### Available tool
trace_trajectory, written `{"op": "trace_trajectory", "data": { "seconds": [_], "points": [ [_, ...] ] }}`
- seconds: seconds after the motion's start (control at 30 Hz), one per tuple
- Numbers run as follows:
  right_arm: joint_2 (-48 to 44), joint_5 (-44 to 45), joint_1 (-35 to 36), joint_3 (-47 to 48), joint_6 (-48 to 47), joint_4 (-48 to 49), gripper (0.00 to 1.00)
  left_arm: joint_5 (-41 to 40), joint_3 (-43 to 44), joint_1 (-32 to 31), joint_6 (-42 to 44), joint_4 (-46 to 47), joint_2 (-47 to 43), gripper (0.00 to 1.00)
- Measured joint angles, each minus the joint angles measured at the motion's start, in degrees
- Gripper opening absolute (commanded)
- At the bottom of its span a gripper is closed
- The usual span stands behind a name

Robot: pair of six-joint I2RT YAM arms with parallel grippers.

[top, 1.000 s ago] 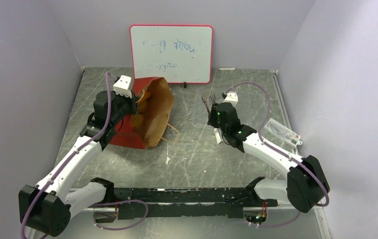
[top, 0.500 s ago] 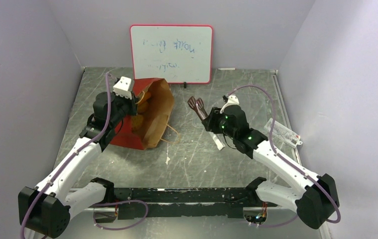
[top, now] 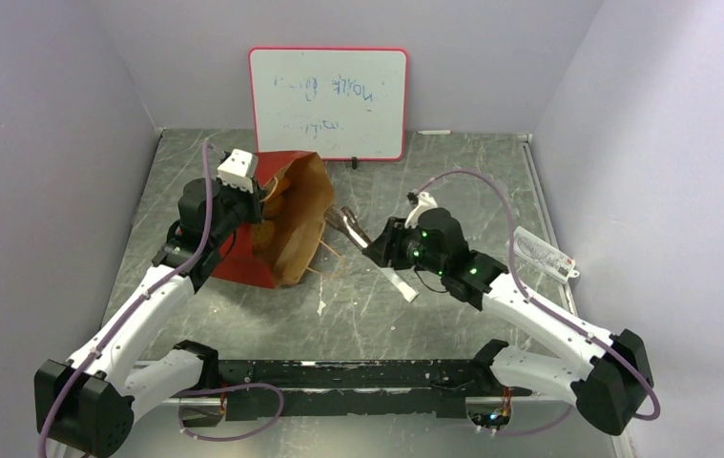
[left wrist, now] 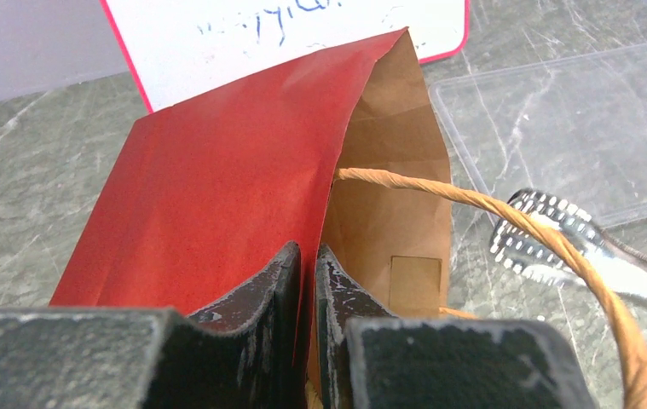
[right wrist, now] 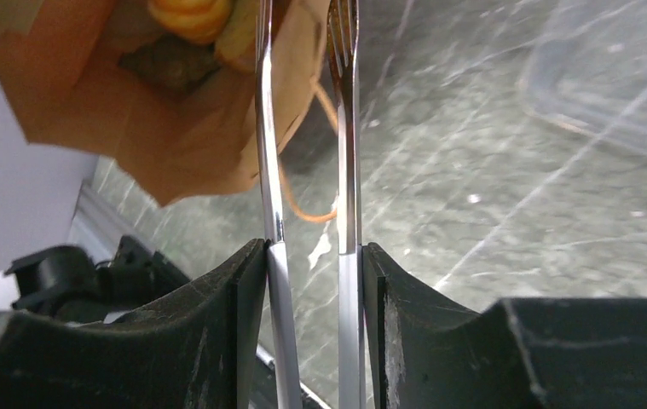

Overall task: Take the fake bread out of the paper bag
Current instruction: Pick up the fake bread from the paper bag.

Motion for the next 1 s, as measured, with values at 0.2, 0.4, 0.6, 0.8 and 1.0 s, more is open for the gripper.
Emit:
{"op": "trace_trajectory", "data": {
  "seconds": [0.2,0.4,0.6,0.8,1.0],
  "points": [
    [4.72,-0.55,7.08,1.18,2.73,2.64,0.42,0.79,-0.72,0.0,0.13,0.37,-0.07,0.07],
    [9.09,-0.39,12.55,2.82,4.83,5.49,0.42,1.03,-1.09,0.0,0.15,0.63,-0.17,0.07],
    [13.75,-0.52,15.3,4.59,7.21,8.2,0.42,1.6,-2.51,0.0,0.13,1.31,-1.42,0.07],
    [21.22,-0.96,16.04,6.8,11.96,11.56,0.42,1.92,-4.48,0.0,-0.11,2.23,-3.58,0.07],
    [27.43,-1.01,16.2,9.09,16.5,12.76,0.42,2.58,-5.44,0.0,-0.96,3.06,-4.11,0.07]
  ]
}}
